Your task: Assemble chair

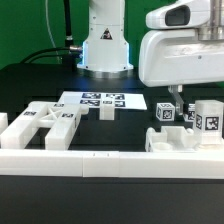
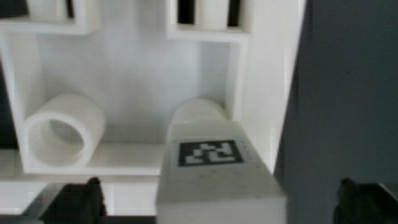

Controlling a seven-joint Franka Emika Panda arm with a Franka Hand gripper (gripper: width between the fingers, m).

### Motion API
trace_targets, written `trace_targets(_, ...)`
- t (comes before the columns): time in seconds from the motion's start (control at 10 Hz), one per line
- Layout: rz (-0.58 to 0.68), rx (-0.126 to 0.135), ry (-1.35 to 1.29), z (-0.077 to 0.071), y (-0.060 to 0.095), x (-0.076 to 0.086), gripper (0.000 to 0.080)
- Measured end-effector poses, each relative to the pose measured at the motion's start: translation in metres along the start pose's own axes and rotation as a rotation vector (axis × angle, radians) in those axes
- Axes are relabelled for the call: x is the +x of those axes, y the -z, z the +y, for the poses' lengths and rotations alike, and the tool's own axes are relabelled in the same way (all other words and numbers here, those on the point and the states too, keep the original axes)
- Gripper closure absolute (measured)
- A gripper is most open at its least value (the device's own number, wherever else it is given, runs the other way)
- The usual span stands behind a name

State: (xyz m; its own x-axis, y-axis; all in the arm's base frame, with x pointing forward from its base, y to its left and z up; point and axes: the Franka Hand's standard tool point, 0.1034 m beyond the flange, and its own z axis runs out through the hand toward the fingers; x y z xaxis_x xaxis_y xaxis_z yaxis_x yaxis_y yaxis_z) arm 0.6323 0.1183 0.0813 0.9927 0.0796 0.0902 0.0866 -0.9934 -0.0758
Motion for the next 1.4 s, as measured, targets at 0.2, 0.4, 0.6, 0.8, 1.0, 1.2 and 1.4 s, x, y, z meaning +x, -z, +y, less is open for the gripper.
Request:
trace_targets(0.2,0.0,0.0,-0.004,-0.0004,-0.0002,-0.0002,0.0344)
trace_targets(0.4,0.0,0.0,-0.024,0.0002,-0.0001,-0.0001,0.0515)
trace_targets(0.6,0.0,0.001,-0.111,-0.0002,-0.0002,-0.0002,0.0513)
trace_targets(0.8,0.0,0.021,-0.408,-0.0022,-0.0004,-0.0003,0.0513)
trace_targets(1.0,0.005,0.022,-0.627,-0.0046,-0.0008,-0.0003,0.0512)
trace_targets(1.2,-0.005,0.043,-0.841,-0.0049,-0.0008,-0.0002,0.0512)
trace_targets(1.4,-0.012,0.061,-1.056,-0.0057,-0.001,0.0006,0.0512)
